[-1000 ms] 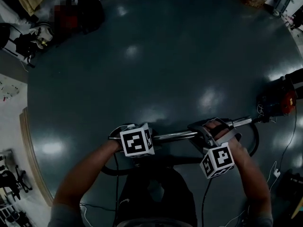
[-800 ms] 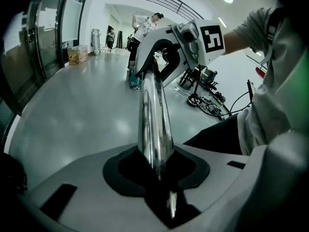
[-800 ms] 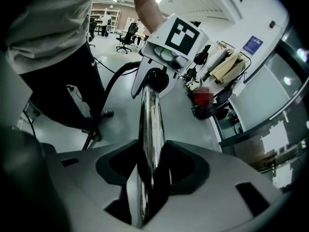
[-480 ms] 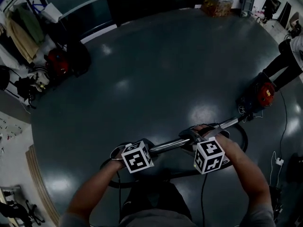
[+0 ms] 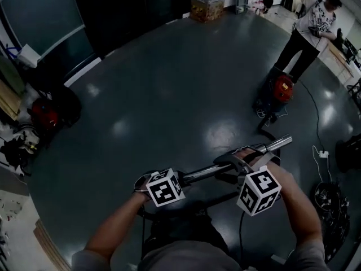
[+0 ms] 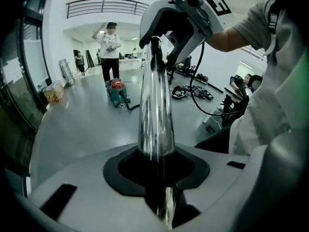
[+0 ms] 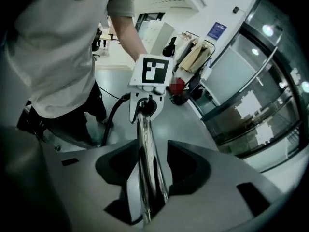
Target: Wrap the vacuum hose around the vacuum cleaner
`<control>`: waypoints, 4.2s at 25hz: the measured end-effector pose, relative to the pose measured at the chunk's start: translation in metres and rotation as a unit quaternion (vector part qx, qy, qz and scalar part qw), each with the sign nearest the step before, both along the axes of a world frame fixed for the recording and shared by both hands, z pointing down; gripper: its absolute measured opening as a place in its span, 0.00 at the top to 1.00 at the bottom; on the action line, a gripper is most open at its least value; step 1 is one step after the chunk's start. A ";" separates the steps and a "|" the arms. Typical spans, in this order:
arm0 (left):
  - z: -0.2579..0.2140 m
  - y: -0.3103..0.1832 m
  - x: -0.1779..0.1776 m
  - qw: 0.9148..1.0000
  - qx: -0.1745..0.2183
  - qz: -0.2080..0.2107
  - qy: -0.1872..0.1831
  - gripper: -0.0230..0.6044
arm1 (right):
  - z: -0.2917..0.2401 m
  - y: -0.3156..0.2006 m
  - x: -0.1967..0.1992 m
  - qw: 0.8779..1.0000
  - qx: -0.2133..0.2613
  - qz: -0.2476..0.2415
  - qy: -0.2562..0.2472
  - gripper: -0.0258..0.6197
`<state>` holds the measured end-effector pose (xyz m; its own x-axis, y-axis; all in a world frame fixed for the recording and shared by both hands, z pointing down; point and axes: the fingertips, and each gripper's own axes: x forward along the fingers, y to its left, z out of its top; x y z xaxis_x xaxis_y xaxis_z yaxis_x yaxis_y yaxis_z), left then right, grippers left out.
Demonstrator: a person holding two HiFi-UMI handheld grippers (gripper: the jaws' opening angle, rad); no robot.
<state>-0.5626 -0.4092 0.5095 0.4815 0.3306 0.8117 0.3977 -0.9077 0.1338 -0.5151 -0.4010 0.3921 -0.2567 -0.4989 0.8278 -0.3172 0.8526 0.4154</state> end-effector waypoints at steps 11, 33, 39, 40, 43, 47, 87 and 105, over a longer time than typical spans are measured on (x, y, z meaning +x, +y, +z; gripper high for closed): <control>-0.053 0.039 -0.034 0.989 -0.063 0.117 0.067 0.75 | -0.072 0.057 -0.098 0.901 0.152 0.362 -0.182 0.69; -0.065 0.274 -0.057 0.953 -0.014 0.298 0.051 0.75 | -0.025 0.249 -0.050 0.280 0.348 0.615 -0.650 0.73; -0.061 0.294 -0.068 0.949 -0.020 0.309 0.051 0.74 | -0.026 0.265 -0.064 0.321 0.334 0.605 -0.648 0.75; -0.063 0.296 -0.070 0.950 -0.021 0.308 0.049 0.73 | -0.026 0.270 -0.065 0.325 0.333 0.604 -0.647 0.75; -0.066 0.292 -0.078 0.952 -0.002 0.304 0.044 0.64 | -0.023 0.288 -0.063 0.325 0.325 0.604 -0.651 0.75; -0.076 0.280 -0.089 0.952 0.030 0.300 0.052 0.64 | -0.019 0.312 -0.060 0.340 0.304 0.604 -0.654 0.75; -0.071 0.378 -0.081 0.803 -0.161 0.572 -0.056 0.70 | -0.034 0.370 -0.028 0.301 0.319 0.765 -0.473 0.69; -0.068 0.367 -0.105 0.767 -0.138 0.626 -0.035 0.73 | -0.022 0.392 -0.104 0.192 0.391 0.725 -0.534 0.67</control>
<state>-0.6672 -0.0424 0.4416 -0.3949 0.6618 0.6373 0.9174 0.2469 0.3121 -0.6194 -0.0089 0.3706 0.8061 -0.5511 0.2156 -0.2464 -0.6438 -0.7245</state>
